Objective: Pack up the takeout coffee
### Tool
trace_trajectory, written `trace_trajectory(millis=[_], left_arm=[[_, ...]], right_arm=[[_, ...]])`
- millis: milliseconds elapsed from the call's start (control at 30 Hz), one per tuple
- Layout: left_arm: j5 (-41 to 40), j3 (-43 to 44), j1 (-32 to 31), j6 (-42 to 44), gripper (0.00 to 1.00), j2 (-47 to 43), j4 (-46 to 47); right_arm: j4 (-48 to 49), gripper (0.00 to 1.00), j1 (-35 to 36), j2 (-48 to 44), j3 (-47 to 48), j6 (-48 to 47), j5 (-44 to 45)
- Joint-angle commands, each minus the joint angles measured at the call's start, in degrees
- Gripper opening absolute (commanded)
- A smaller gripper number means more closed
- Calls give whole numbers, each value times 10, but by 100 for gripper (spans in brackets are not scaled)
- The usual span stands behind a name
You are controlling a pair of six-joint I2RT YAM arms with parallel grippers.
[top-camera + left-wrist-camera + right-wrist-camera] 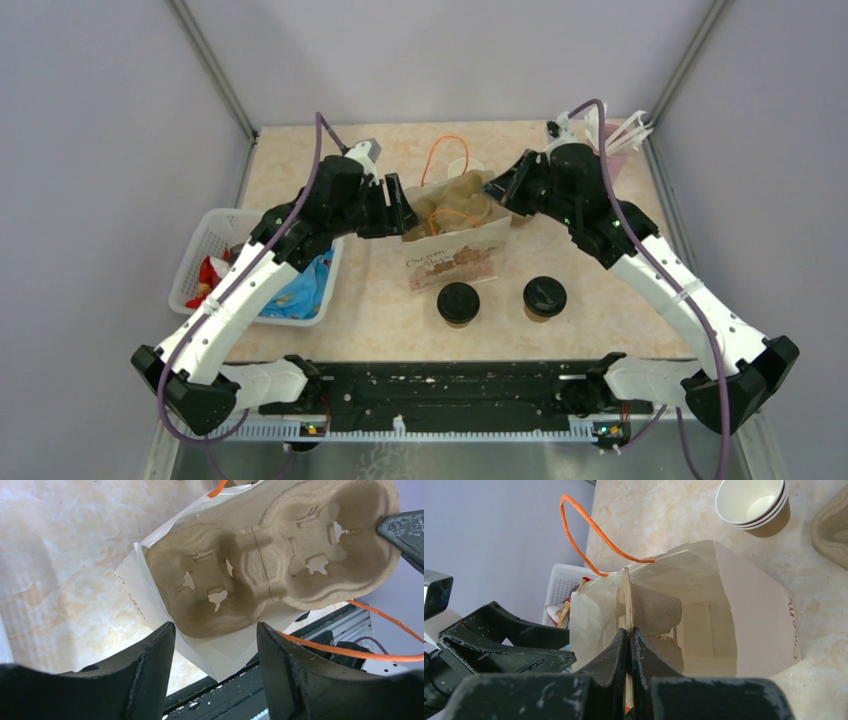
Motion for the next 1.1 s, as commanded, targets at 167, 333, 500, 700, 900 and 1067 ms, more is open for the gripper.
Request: trace_trajectory(millis=[167,333,500,700,900,1067], left_arm=[[-7,-5,3,32,60,1,27],[-2,-9,3,34,59,1,29],[4,-12,3,34,59,3,33],[14,-10,3,37,58,8,39],[14,-8,3,39,57,9,39],[14,-10,2,41,56,9,38]], right_arm=[[38,0,-10,6,-13,-3,-29],[47,0,-14,10,-18,-1,-38],[58,0,-16,13,-22,2,-46],[63,0,-21,12,-26,6,-52],[74,0,-25,11,-34,13,-62],[78,0,-26,14,-35,17,-69]])
